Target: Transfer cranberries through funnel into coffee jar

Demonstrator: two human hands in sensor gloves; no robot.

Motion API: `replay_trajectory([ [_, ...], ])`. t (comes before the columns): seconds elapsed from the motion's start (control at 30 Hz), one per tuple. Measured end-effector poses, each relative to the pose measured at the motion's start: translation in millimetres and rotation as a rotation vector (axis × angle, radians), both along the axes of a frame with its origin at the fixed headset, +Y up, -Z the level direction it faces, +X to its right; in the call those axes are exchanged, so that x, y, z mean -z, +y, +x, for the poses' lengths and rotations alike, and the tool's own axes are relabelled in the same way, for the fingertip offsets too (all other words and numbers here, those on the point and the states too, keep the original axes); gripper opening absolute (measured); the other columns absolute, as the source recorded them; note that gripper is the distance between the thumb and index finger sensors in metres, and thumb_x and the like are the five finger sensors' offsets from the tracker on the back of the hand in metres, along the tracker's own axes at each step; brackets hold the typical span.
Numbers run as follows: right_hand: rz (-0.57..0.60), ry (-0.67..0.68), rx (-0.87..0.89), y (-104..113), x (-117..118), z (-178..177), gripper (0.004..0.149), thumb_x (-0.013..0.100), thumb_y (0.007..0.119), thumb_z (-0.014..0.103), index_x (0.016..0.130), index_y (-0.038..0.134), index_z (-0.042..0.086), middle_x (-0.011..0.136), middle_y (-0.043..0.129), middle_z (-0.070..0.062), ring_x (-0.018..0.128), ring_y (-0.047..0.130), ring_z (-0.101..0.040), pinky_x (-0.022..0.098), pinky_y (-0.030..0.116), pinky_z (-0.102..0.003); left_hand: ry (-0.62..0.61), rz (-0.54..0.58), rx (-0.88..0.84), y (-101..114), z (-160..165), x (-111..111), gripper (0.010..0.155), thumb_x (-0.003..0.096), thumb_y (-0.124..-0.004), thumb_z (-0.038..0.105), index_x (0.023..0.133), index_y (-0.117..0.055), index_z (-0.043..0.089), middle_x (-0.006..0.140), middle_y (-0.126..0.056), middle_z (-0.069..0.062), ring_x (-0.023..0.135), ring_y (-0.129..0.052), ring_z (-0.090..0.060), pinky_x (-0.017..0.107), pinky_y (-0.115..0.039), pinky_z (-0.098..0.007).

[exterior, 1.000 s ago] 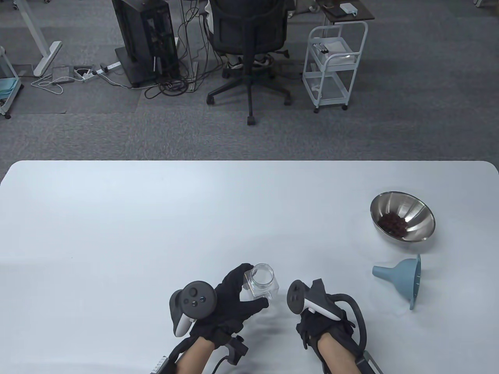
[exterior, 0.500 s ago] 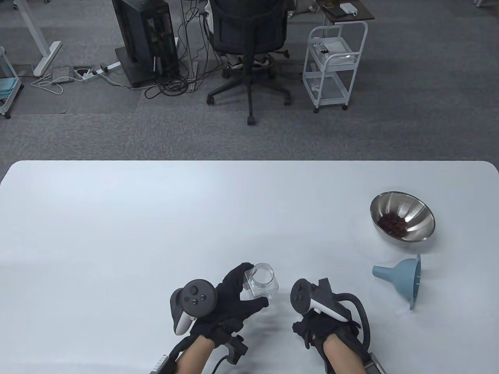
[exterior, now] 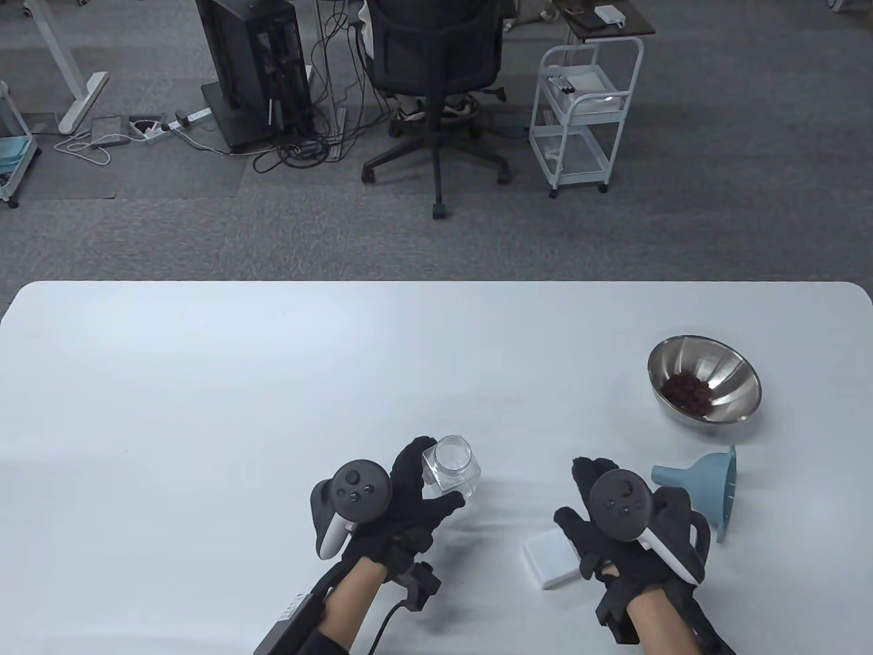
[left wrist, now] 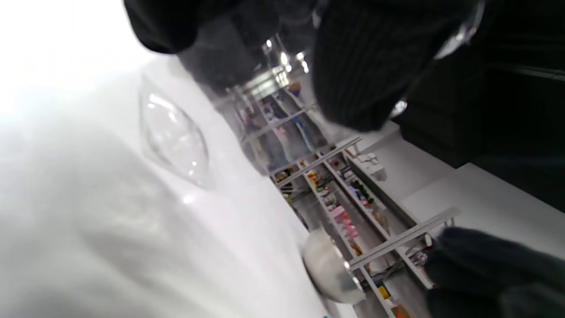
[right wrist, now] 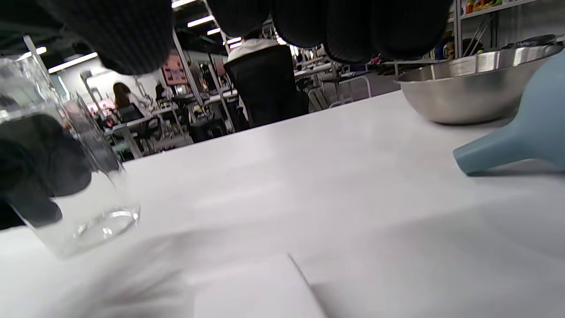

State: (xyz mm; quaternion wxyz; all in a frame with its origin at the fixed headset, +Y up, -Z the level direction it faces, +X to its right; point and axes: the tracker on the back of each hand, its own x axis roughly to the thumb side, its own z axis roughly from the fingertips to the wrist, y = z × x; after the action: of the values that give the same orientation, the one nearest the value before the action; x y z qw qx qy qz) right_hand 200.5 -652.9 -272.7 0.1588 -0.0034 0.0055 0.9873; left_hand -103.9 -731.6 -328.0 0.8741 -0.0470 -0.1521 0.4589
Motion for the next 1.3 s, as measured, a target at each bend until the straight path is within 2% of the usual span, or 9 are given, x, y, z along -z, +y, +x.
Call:
replay_trajectory([
  [0.17,0.079,-0.049,0.085,5,-5,21,0.074,0.045,0.081,0.050,0.103,0.055,0.014,0.110,0.060,-0.018,0.091,0.073,-0.045,0.060,0.070,-0.053,0.003,-0.065,0.006,-15,8,16,0.091,0.0455,-0.090,0.037,0.109,-0.031,0.010,0.115,-0.040,-0.021,0.110,-0.054,-0.048,0.076,-0.064,-0.054],
  [0.37,0.127,-0.120,0.151,10,-9,46,0.074,0.045,0.081,0.051,0.104,0.054,0.014,0.110,0.060,-0.018,0.091,0.072,-0.046,0.061,0.069,-0.054,-0.002,-0.121,0.021,-29,13,23,0.091,0.0454,-0.089,0.036,0.109,-0.029,0.010,0.115,-0.038,-0.021,0.110,-0.052,-0.048,0.077,-0.062,-0.054],
  [0.47,0.143,-0.171,0.189,11,-11,59,0.074,0.045,0.081,0.050,0.104,0.054,0.013,0.110,0.059,-0.018,0.091,0.072,-0.046,0.061,0.069,-0.055,0.008,-0.129,0.020,-33,11,25,0.091,0.0451,-0.090,0.036,0.109,-0.029,0.011,0.115,-0.039,-0.021,0.109,-0.054,-0.048,0.077,-0.060,-0.054],
  [0.6,0.148,-0.255,0.222,11,-12,76,0.074,0.046,0.081,0.049,0.104,0.053,0.013,0.111,0.058,-0.019,0.092,0.070,-0.047,0.061,0.068,-0.055,0.045,-0.100,0.066,-31,6,24,0.092,0.0423,-0.094,0.038,0.109,-0.036,0.012,0.115,-0.045,-0.018,0.107,-0.063,-0.047,0.075,-0.059,-0.061],
  [0.7,0.154,-0.318,0.232,8,-11,88,0.073,0.046,0.082,0.047,0.104,0.054,0.012,0.111,0.057,-0.019,0.093,0.070,-0.047,0.062,0.067,-0.055,0.040,-0.089,0.093,-29,4,20,0.094,0.0417,-0.094,0.039,0.110,-0.037,0.009,0.116,-0.043,-0.022,0.107,-0.059,-0.050,0.074,-0.057,-0.063],
  [0.83,0.151,-0.420,0.238,0,-9,104,0.073,0.046,0.082,0.046,0.104,0.052,0.012,0.111,0.055,-0.019,0.093,0.068,-0.047,0.062,0.067,-0.056,0.033,-0.058,0.085,-20,-4,12,0.097,0.0427,-0.092,0.046,0.111,-0.035,0.007,0.116,-0.039,-0.024,0.108,-0.055,-0.052,0.075,-0.055,-0.063],
  [0.93,0.147,-0.512,0.242,-9,-9,116,0.075,0.046,0.083,0.047,0.104,0.050,0.012,0.112,0.052,-0.019,0.094,0.066,-0.047,0.063,0.066,-0.056,0.034,0.000,0.052,-5,-15,1,0.094,0.0457,-0.086,0.051,0.112,-0.035,0.008,0.116,-0.039,-0.024,0.108,-0.054,-0.053,0.075,-0.055,-0.062],
  [1.17,0.078,-0.667,0.247,-34,-3,143,0.077,0.045,0.083,0.048,0.103,0.051,0.008,0.109,0.054,-0.022,0.091,0.070,-0.047,0.062,0.069,-0.053,0.005,0.189,0.042,36,-46,-29,0.089,0.0477,-0.082,0.054,0.113,-0.039,0.012,0.118,-0.042,-0.021,0.109,-0.055,-0.051,0.075,-0.056,-0.061],
  [1.3,0.031,-0.718,0.277,-50,1,153,0.076,0.044,0.083,0.049,0.101,0.055,0.007,0.107,0.058,-0.022,0.089,0.073,-0.046,0.060,0.071,-0.052,0.034,0.236,-0.053,40,-61,-40,0.088,0.0483,-0.082,0.055,0.113,-0.040,0.012,0.118,-0.044,-0.020,0.109,-0.057,-0.050,0.075,-0.057,-0.061],
])
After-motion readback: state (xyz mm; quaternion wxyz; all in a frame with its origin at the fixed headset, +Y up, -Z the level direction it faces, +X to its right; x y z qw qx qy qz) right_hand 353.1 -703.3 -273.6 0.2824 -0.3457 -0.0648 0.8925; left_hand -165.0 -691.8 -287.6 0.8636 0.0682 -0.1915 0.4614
